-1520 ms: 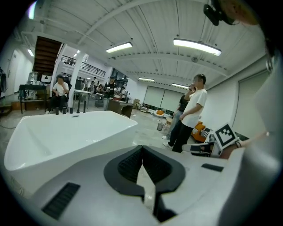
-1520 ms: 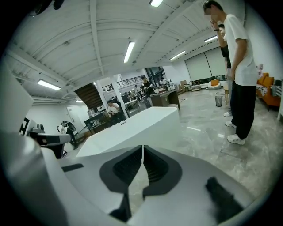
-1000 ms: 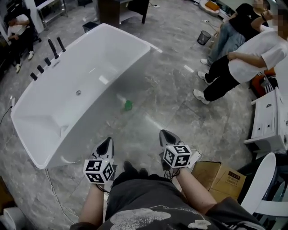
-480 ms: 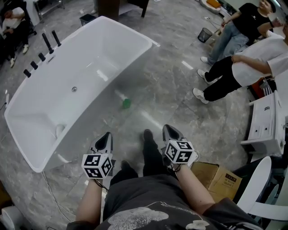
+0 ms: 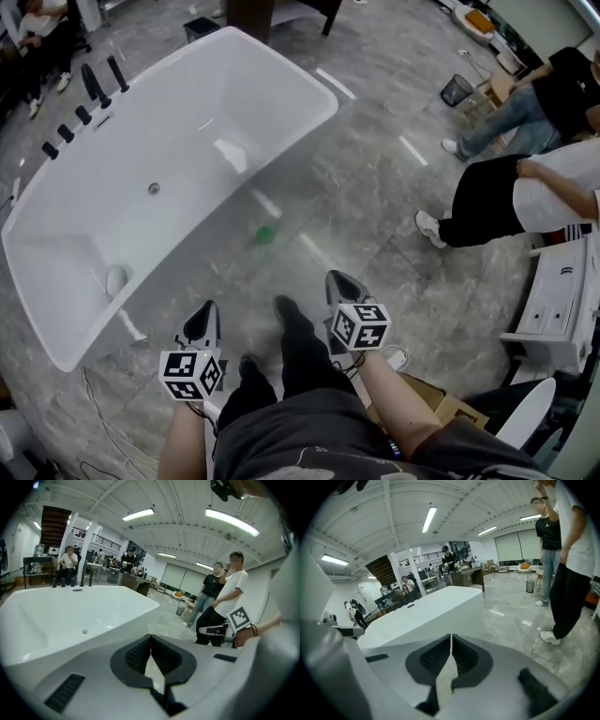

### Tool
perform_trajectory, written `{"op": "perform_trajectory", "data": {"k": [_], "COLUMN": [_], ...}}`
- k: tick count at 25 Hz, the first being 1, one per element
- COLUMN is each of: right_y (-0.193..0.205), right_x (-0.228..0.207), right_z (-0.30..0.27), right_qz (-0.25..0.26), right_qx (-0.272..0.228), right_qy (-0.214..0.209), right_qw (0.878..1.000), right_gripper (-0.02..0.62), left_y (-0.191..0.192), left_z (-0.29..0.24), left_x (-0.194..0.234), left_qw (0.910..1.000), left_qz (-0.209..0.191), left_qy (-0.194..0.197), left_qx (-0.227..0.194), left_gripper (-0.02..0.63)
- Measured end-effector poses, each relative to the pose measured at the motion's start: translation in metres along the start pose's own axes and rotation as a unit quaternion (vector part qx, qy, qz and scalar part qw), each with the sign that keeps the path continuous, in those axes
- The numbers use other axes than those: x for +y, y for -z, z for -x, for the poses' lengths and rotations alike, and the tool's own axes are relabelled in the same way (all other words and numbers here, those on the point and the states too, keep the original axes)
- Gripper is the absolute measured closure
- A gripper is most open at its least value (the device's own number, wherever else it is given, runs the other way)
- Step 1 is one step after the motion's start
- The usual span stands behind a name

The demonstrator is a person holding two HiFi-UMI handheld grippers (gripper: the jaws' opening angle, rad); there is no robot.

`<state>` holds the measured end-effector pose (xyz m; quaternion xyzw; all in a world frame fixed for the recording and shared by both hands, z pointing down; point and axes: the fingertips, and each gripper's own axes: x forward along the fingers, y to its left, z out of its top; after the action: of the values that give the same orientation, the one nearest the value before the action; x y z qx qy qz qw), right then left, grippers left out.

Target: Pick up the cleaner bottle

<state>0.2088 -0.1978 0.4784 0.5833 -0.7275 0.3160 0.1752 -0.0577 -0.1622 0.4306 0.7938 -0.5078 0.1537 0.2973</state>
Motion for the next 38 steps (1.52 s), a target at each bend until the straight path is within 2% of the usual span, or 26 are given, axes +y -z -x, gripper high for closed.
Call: {"op": "perform_trajectory", "data": {"k": [3,7,9,14,18,19,22,26,28,31,38], "right_y": [-0.008,-0.015,-0.012,0.017,0.047,0.055,0.079,0.115,0.138,0.172,0.224], "right_x": [-0.014,-0.023,-0.026,-0.043,-0.058,-0.06,-0.066,-0.065,-0.061,-0.063,-0.066], "right_z": [-0.039,-0.094,-0.119,-0.18,-0.221,-0.23,-0.257,-0.291,-0.311,-0.334,-0.377], "right_qz": [0.018,0.066,0.086,0.12,0.145,0.153,0.176,0.19,0.198,0.209,0.237], "right_qx": [0.019,0.031,0.036,0.061,0.087,0.093,0.105,0.109,0.114,0.121,0.108], "right_qy": [-0.02,-0.051,-0.067,-0.091,-0.098,-0.1,-0.102,-0.119,-0.13,-0.132,-0.158], "right_qw": [0.999,0.996,0.993,0.987,0.981,0.979,0.973,0.968,0.965,0.961,0.952], "right_gripper": [0.569,0.569,0.569,0.568,0.557,0.548,0.464,0.395,0.306,0.284,0.285], "left_y": [-0.004,-0.015,-0.012,0.021,0.056,0.066,0.095,0.128,0.143,0.168,0.218], "left_z": [-0.028,-0.067,-0.087,-0.142,-0.177,-0.185,-0.21,-0.239,-0.252,-0.268,-0.314], "left_x": [0.0,0.007,0.015,0.032,0.044,0.047,0.059,0.076,0.088,0.102,0.133], "left_qw": [0.9998,0.999,0.9984,0.9975,0.9962,0.9956,0.9939,0.995,0.9957,0.9961,0.9973], "left_qz": [0.007,0.016,0.022,0.026,0.057,0.068,0.087,0.074,0.069,0.07,0.059], "left_qy": [-0.017,-0.03,-0.044,-0.065,-0.064,-0.063,-0.062,-0.06,-0.058,-0.05,-0.043], "left_qx": [0.002,-0.028,-0.028,0.001,0.015,0.016,0.026,0.028,0.024,0.021,0.011], "left_gripper": [0.593,0.592,0.592,0.592,0.592,0.592,0.592,0.592,0.592,0.592,0.592]}}
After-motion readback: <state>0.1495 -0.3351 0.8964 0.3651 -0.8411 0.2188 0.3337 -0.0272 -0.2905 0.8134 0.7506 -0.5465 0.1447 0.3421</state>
